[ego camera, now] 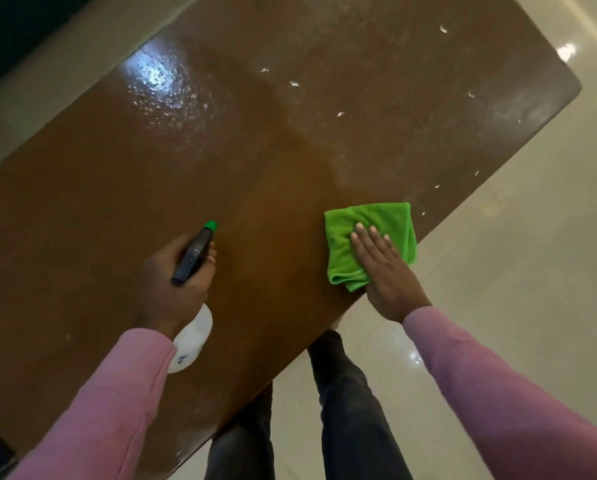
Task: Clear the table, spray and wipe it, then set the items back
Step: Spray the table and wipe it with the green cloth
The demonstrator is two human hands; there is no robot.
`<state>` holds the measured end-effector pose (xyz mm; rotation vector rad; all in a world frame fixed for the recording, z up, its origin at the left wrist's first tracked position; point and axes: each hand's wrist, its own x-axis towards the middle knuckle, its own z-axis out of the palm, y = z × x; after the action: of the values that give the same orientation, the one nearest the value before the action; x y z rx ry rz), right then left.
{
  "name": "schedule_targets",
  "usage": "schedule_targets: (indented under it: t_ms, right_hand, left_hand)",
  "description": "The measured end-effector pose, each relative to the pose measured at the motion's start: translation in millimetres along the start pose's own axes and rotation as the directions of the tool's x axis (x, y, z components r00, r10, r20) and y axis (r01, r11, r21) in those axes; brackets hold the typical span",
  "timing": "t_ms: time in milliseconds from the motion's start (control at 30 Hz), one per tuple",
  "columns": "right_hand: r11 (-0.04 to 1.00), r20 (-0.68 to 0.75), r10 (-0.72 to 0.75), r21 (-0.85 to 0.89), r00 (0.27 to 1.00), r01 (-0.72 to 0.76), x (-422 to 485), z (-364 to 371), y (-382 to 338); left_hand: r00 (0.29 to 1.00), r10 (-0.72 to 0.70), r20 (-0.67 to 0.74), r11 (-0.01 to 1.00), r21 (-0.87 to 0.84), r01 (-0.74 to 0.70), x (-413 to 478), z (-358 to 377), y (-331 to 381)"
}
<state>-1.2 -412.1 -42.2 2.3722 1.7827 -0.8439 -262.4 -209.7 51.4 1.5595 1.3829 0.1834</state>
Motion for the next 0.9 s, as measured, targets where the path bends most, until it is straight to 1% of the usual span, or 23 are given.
schedule_targets:
  t_ms: [33, 67, 133, 200, 267, 433, 567, 667, 767, 833, 867, 900]
  right_hand:
    - [1.0, -0.002, -0.001, -0.019, 1.0, 0.001, 0.8, -2.3, -1.0]
    - [0.999, -0.002, -0.036, -0.038, 0.999, 0.036, -0.6, -0.8, -7.7]
    - [0.981, 0.037, -0.177, -0.071, 0.983, 0.179, -12.7, 10.4, -26.6]
    - [0.935, 0.105, -0.332, -0.092, 0.937, 0.341, -28.8, 24.9, -43.7]
    - [0.905, 0.134, -0.402, -0.094, 0.906, 0.416, -40.4, 34.4, -49.6]
    - [0.907, 0.153, -0.395, -0.089, 0.906, 0.411, -42.7, 35.6, -53.1]
    - [0.919, 0.17, -0.379, -0.048, 0.909, 0.392, -42.7, 35.7, -52.3]
    - [0.911, 0.119, -0.392, -0.083, 0.912, 0.403, -43.3, 38.0, -53.0]
    - [0.898, 0.054, -0.419, -0.123, 0.906, 0.422, -34.8, 31.2, -33.2]
    - [0.922, 0.011, -0.378, -0.081, 0.926, 0.378, -20.8, 15.6, -3.6]
    - [0.942, -0.029, -0.333, -0.047, 0.943, 0.331, -11.5, 5.8, 16.0]
    - [0.966, -0.04, -0.257, -0.016, 0.966, 0.257, -0.8, -6.1, 37.5]
  left_hand:
    - [1.0, 0.022, 0.019, 1.0, 0.016, -0.022, -2.1, 8.6, 7.5]
    - [0.998, 0.042, 0.042, 0.998, 0.036, -0.044, -3.2, 16.9, 14.2]
    - [0.993, 0.076, 0.088, 0.991, 0.099, -0.085, -4.3, 36.3, 32.1]
    - [0.983, 0.129, 0.131, 0.975, 0.165, -0.15, -3.3, 57.1, 53.7]
    - [0.965, 0.19, 0.182, 0.948, 0.222, -0.229, -0.3, 77.9, 74.4]
    - [0.935, 0.216, 0.28, 0.881, 0.357, -0.31, 5.7, 130.8, 109.7]
    - [0.906, 0.259, 0.334, 0.814, 0.43, -0.391, 4.4, 155.5, 112.5]
    - [0.882, 0.257, 0.394, 0.811, 0.409, -0.419, 1.9, 160.5, 107.2]
    - [0.893, 0.256, 0.371, 0.831, 0.387, -0.399, 0.4, 154.1, 102.6]
    - [0.906, 0.252, 0.34, 0.857, 0.357, -0.372, 1.4, 145.8, 98.8]
    - [0.911, 0.25, 0.328, 0.866, 0.345, -0.362, 2.2, 141.3, 96.1]
    - [0.917, 0.242, 0.317, 0.878, 0.33, -0.346, 2.5, 137.0, 94.4]
